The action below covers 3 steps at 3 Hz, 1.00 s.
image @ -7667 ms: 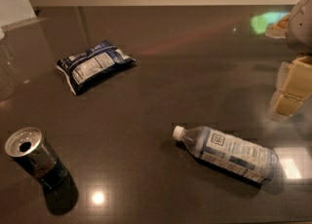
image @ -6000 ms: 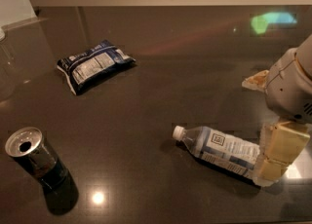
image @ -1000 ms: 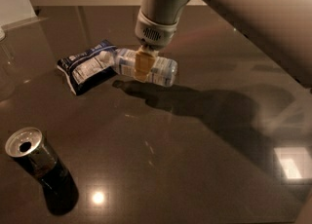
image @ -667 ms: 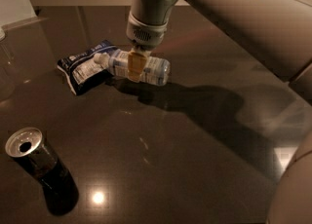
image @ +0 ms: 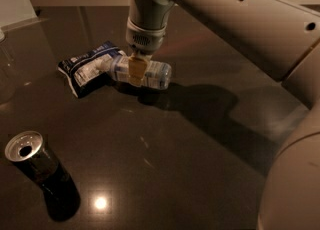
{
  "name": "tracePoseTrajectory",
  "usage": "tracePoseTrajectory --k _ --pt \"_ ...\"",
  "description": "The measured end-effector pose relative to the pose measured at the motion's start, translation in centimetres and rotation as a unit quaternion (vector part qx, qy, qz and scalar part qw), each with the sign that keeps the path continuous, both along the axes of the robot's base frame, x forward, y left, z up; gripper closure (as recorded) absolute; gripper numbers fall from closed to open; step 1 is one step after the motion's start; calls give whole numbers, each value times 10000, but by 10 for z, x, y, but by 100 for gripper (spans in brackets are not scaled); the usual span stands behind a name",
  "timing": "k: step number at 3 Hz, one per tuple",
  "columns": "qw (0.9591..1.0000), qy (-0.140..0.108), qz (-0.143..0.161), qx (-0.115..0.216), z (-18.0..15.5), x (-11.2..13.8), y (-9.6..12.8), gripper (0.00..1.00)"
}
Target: Move blue plastic bottle near blue chip bag
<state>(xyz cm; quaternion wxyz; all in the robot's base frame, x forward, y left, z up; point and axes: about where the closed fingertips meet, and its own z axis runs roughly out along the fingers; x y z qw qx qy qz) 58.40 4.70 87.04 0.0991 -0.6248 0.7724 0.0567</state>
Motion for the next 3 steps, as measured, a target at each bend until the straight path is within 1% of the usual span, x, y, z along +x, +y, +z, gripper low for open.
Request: tracePoseTrajectory --k 1,2,3 --pt "10000 44 50 42 -7 -2 0 13" --pt "10000 36 53 50 -8 -1 1 0" --pt "10000 36 53 50 -8 -1 1 0"
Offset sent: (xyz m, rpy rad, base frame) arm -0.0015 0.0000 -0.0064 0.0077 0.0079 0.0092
